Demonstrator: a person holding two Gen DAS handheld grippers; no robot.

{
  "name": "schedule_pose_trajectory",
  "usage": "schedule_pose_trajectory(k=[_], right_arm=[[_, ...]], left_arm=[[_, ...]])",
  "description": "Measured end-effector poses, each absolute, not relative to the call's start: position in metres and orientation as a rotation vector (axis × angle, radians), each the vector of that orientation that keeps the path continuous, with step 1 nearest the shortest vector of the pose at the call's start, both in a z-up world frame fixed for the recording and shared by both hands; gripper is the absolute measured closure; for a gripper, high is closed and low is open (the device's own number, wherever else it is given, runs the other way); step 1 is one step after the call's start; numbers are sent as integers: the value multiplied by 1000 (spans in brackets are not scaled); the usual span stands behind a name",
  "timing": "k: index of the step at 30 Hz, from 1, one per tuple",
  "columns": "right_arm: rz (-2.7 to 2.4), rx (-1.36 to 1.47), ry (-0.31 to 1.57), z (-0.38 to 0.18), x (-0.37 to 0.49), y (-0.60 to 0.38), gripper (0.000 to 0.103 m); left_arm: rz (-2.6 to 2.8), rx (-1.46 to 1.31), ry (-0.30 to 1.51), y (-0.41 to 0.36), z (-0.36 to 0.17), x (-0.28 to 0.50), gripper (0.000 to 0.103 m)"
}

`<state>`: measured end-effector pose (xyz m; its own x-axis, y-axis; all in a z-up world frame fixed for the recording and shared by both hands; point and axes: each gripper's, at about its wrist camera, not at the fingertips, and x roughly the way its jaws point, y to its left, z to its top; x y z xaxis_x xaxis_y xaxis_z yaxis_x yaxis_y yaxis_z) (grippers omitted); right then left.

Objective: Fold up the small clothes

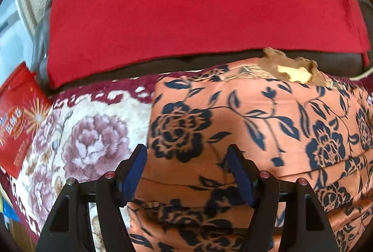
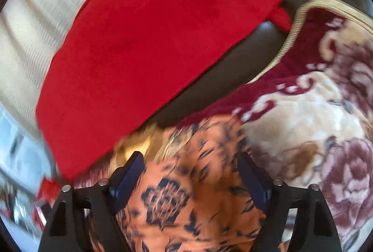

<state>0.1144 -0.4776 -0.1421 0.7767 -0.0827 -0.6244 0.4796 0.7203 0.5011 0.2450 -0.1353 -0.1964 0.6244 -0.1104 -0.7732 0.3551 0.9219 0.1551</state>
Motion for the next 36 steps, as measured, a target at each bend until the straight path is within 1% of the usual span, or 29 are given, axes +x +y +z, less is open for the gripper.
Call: schedule_pose_trajectory(k=[1, 2, 4, 9, 11, 16, 21, 23, 28, 31, 34, 36], right_arm=[[-321, 673, 641, -143, 124, -472, 42], [-314, 641, 673, -146, 132, -463, 54], [-282, 585, 757, -158, 149, -444, 65], [-252, 528, 926, -193, 169, -419, 64], [-253, 489, 922, -192, 171, -413, 64], [-213, 550, 895, -185, 168, -405, 64], [-221, 449, 945, -194, 181, -391, 64], [-214, 467, 928, -190, 183, -392, 64], [-306, 526, 809, -178, 190, -415, 63], [-303, 550, 855, -200, 208, -425, 63], [-306, 504, 850, -188, 210, -410, 63], [-241, 536, 836, -181, 203, -399, 63]], left_arm=[[-279, 316, 857, -139, -197, 243, 31], [-284, 325, 856, -142, -198, 241, 31], [-283, 356, 845, -148, -199, 235, 31], [-274, 401, 817, -156, -202, 231, 31], [-276, 407, 814, -155, -204, 233, 31], [-274, 422, 810, -156, -205, 233, 31], [-279, 424, 814, -156, -206, 233, 31], [-283, 423, 816, -156, -207, 234, 31], [-287, 429, 811, -155, -208, 235, 29], [-286, 437, 807, -156, -209, 235, 27], [-285, 430, 814, -155, -209, 236, 27], [-282, 414, 820, -153, -206, 236, 27]])
